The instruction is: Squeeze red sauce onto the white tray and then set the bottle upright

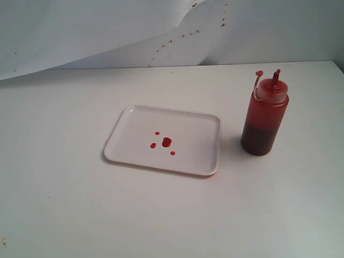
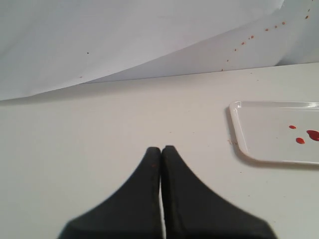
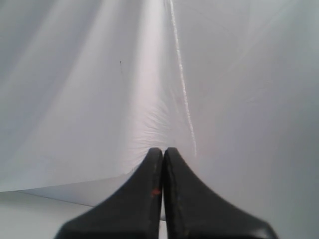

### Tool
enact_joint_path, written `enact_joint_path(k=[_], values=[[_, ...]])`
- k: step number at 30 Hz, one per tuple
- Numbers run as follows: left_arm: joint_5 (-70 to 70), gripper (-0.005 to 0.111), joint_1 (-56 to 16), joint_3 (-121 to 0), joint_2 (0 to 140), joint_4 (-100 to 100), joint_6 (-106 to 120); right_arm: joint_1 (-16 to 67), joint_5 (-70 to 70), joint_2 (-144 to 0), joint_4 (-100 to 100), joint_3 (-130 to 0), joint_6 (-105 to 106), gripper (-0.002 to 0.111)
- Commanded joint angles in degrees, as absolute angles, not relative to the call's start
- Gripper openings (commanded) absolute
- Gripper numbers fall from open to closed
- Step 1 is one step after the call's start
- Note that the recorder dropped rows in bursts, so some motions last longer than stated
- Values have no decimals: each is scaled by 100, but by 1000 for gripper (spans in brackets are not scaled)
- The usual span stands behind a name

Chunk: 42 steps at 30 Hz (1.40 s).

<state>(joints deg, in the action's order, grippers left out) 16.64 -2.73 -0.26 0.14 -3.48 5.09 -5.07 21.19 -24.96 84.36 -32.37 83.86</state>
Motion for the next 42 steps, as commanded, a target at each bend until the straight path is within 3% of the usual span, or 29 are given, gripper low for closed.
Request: enact_joint_path(k=[1,15,18,19,21,22,27,42], values=[[1586,0,-278,0,0,-353,488,-514,2139,-2466,8462,-3218,8368,0],[1586,0,-278,0,0,-353,488,-514,2135,-2451,8041,-3208,8374,0],[1586,0,-278,0,0,-353,488,-514,2079,-2256,3267,-3208,4319,0],[1586,0,-278,0,0,-353,488,-514,2079,-2169,1352,-3208,1697,0],[1586,0,-278,0,0,-353,488,-514,1909,-2051,-817,-3144,-803,0],[1586,0,-278,0,0,-353,488,-514,1702,-2009,-1101,-3059,-976,0],[1586,0,-278,0,0,-353,488,-514,331,-1450,-1073,-2083,-537,0],[1586,0,-278,0,0,-353,488,-514,-43,-329,-532,-59,-480,0]])
